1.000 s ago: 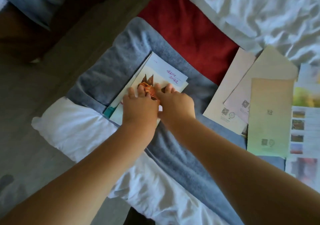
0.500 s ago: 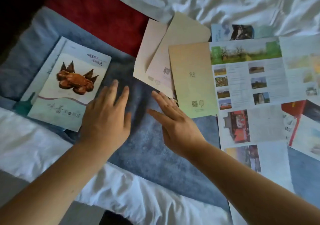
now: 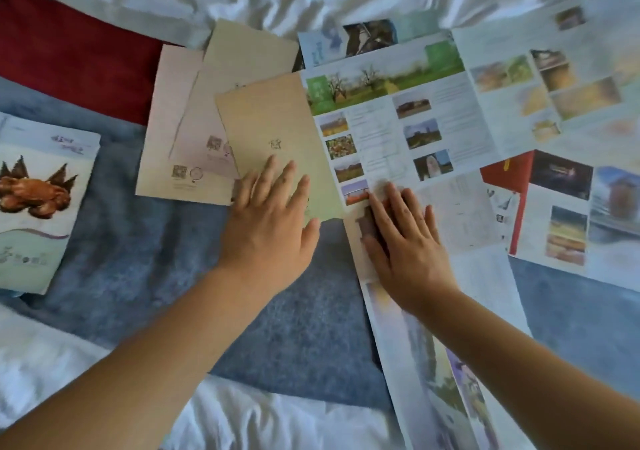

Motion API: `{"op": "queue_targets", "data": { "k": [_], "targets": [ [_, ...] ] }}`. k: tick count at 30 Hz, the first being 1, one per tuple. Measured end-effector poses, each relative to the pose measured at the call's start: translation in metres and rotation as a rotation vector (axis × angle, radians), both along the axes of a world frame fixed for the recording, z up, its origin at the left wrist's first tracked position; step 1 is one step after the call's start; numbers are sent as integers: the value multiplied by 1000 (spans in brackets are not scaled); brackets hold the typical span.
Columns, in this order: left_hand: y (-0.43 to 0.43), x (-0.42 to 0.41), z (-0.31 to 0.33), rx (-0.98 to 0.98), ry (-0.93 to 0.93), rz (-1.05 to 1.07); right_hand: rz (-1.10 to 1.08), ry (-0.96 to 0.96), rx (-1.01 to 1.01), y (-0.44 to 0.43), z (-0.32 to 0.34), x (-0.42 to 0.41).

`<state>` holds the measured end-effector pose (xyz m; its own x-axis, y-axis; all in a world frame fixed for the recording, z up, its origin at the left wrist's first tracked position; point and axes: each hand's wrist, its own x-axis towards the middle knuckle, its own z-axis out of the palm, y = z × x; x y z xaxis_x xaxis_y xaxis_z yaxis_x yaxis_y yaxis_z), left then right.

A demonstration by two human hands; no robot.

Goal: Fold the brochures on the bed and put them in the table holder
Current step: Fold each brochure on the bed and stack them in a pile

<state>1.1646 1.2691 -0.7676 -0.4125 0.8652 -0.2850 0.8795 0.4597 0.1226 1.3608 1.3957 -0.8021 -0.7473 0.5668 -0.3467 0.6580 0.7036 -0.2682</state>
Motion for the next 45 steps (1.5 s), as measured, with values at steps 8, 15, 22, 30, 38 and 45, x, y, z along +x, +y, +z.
{"op": "queue_targets", "data": {
  "k": [8, 15, 22, 30, 38, 45],
  "targets": [
    [5, 30, -44, -42, -125, 251, -5, 113, 0, -28, -9, 7],
    [-10, 31, -51, 21, -155, 444, 214, 187, 31, -50, -17, 25],
    [-47, 11, -56, -73, -74, 354, 178, 394, -108, -62, -9, 14],
    [-100, -15, -55, -121, -68, 365, -93, 224, 103, -37, -19, 3],
    [-173, -20, -59, -33, -10, 363, -67, 234, 83, -84, -18, 14],
    [-180, -30, -45, 62, 15, 339, -112, 233, 126, -111, -7, 15]
  ]
}}
